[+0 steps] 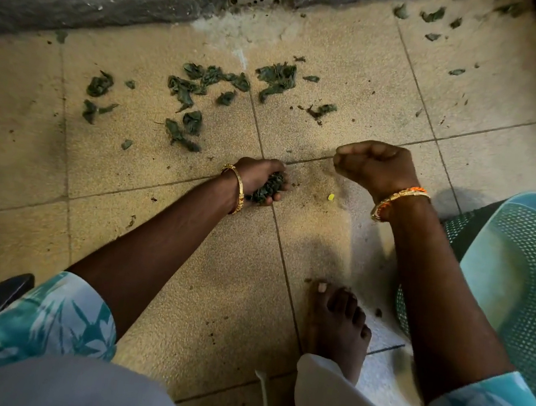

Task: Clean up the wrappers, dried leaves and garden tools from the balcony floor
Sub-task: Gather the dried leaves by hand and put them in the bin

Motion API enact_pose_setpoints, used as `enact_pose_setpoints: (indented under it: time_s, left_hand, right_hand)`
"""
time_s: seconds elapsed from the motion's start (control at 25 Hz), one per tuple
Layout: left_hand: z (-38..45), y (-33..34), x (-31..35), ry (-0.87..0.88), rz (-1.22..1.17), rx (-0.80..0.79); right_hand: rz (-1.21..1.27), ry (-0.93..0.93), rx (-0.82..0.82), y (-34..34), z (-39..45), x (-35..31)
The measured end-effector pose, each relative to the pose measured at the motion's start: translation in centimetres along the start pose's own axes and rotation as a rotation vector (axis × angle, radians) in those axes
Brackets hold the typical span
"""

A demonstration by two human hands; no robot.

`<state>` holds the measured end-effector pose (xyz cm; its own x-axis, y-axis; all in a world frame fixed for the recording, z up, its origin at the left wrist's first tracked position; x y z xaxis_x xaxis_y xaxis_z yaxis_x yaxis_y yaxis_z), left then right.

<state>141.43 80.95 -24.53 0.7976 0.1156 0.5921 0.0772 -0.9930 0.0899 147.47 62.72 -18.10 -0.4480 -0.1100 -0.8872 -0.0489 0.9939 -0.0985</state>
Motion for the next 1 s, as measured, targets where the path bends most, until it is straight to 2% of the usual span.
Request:
enact_pose_setpoints:
  time_s: [0.12, 0.2, 0.28, 0.36, 0.48, 0.52, 0.56, 0.68, 0.8, 1.0]
  left_hand:
    - [-0.8, 1.8, 0.5, -0.016, -0.079, -0.090]
    - [-1.2, 3.0, 0.8, -0.031, -0.119, -0.148]
    - [-1.3, 3.2, 0.9, -0.038, -0.098, -0.146]
    - [-1.1, 2.6, 1.0, -0.036, -0.066, -0.105]
    - [-0.7, 1.5, 2.0, -0.014, -0.070, -0.033]
    - [-0.6, 1.2, 2.5, -0.009, -0.074, -0.018]
    - [-0.5, 0.7, 2.9, -0.006, -0.072, 0.003]
    - [0.2, -1.9, 3.8, -0.007, -0.037, 0.091]
    - [0.5, -5.4, 4.2, -0.027, -0.089, 0.186]
    - [0.8, -9.2, 3.8, -0.031, -0.225, 0.299]
  right_hand:
    - [-0.033, -0.066, -0.116, 3.2, -1.4, -1.1]
    - [-0.225, -0.151, -0.063, 4.5, -2.2, -0.8]
    - [-0.483, -0.341, 0.029, 5.3, -3.1, -1.9]
    - [-0.615, -0.455, -0.006, 6.5, -3.3, -2.9]
    - [-0.569, -0.313, -0.234, 7.5, -1.3, -2.3]
    - [-0.503, -0.283, -0.227, 7.1, -0.3, -2.5]
    - [-0.466, -0.293, -0.141, 6.1, 1.1, -3.0]
    - [-0.633, -0.316, 0.170, 3.0, 5.3, -4.2]
    - [-0.817, -0.225, 0.150, 3.9, 8.6, -2.6]
    - [-0.902, -0.408, 0.114, 9.0, 9.8, -3.9]
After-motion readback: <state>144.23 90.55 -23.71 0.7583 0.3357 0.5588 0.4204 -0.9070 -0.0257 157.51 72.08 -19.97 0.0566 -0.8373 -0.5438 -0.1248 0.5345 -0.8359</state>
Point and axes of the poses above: each hand's wrist, its own z-axis towards the middle knuckle, its own y-axis out of the palm, x = y × z, the point moved 10 cm from there along z, towards the middle knuckle
